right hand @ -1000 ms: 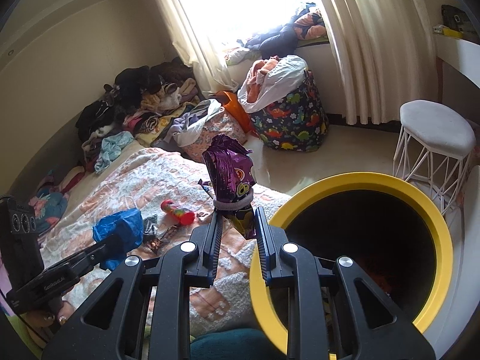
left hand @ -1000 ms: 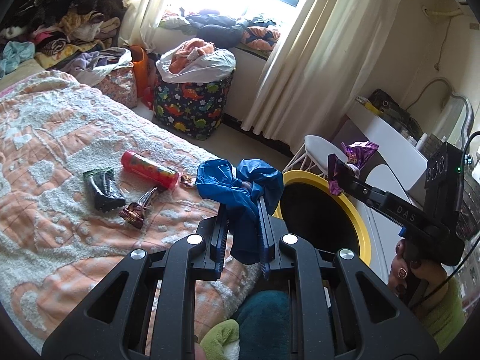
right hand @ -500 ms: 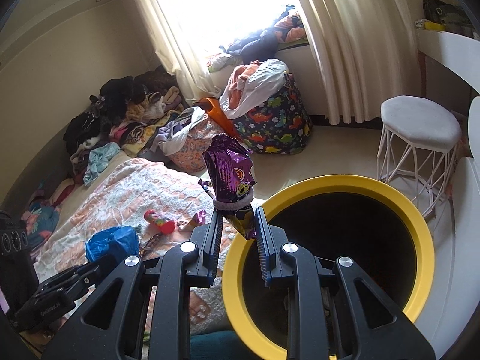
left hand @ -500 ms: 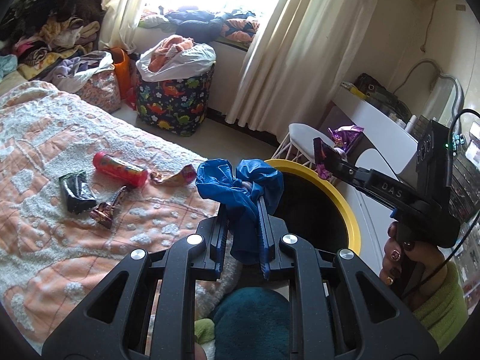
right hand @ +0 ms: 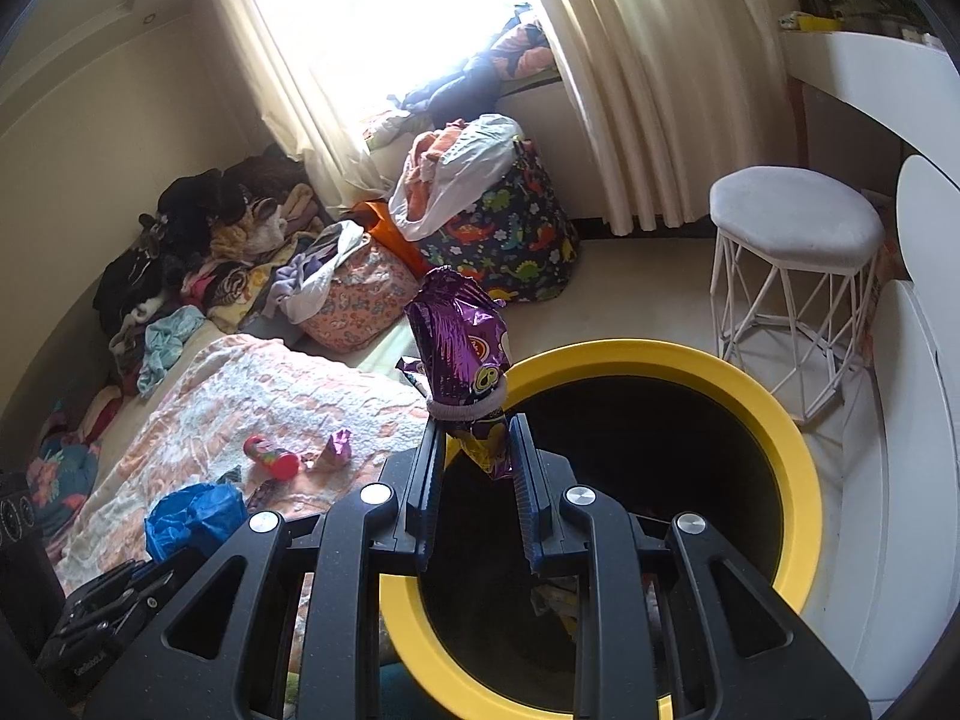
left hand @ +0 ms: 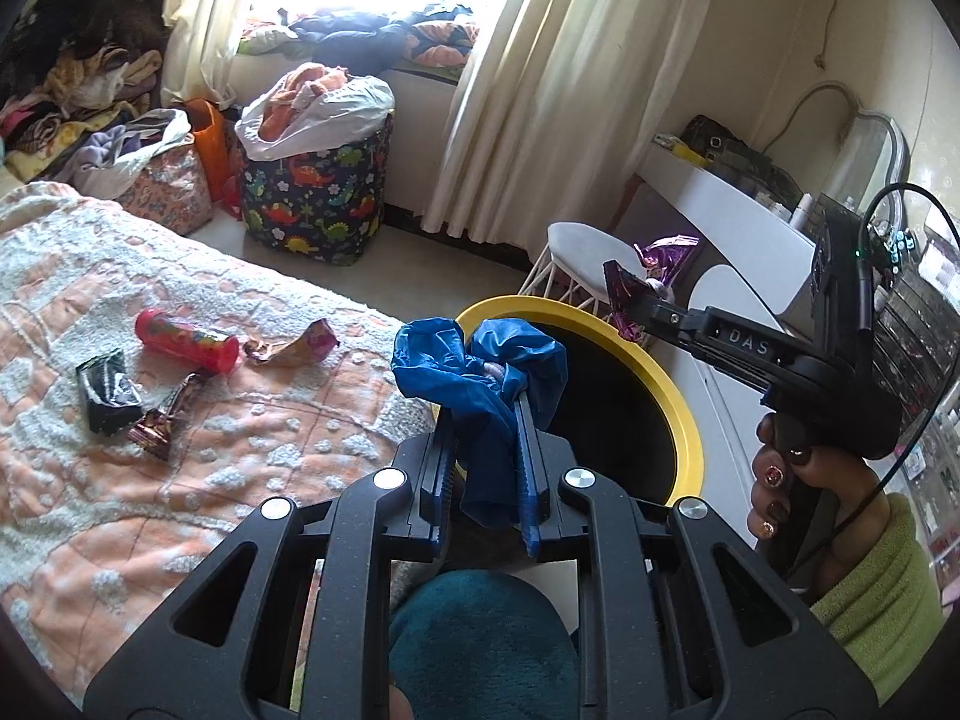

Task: Collect trash
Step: 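Carry the blue bag and purple wrapper over the yellow bin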

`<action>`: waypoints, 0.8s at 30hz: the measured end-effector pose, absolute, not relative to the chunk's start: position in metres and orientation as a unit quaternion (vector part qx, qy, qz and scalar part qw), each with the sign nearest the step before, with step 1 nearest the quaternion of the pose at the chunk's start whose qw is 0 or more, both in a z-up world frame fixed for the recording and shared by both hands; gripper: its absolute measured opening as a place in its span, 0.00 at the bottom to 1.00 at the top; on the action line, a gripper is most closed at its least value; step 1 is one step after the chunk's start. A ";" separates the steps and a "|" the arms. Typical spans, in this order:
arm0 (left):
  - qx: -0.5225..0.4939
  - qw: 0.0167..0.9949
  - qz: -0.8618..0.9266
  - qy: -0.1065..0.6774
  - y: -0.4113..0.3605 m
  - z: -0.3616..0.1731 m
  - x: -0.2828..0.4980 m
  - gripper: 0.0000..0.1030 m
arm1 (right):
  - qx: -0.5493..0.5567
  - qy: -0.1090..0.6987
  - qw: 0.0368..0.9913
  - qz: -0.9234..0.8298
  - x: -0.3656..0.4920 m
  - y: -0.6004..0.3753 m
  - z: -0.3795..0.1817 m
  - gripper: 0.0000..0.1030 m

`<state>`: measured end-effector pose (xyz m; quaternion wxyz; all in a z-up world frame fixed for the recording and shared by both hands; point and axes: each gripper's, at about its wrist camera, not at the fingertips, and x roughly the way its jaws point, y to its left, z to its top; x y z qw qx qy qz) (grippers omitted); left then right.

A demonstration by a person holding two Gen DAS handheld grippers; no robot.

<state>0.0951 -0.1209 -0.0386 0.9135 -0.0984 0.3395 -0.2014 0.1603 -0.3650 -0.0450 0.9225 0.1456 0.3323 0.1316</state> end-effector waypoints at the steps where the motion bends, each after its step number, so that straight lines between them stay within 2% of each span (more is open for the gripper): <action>1: -0.097 0.913 -0.203 0.340 -0.123 -0.039 0.096 0.12 | 0.149 0.334 0.922 0.129 0.161 -0.368 -0.046 0.20; 24: -0.054 0.900 -0.230 0.367 -0.164 -0.065 0.113 0.12 | 0.184 0.352 0.914 0.079 0.166 -0.404 -0.066 0.20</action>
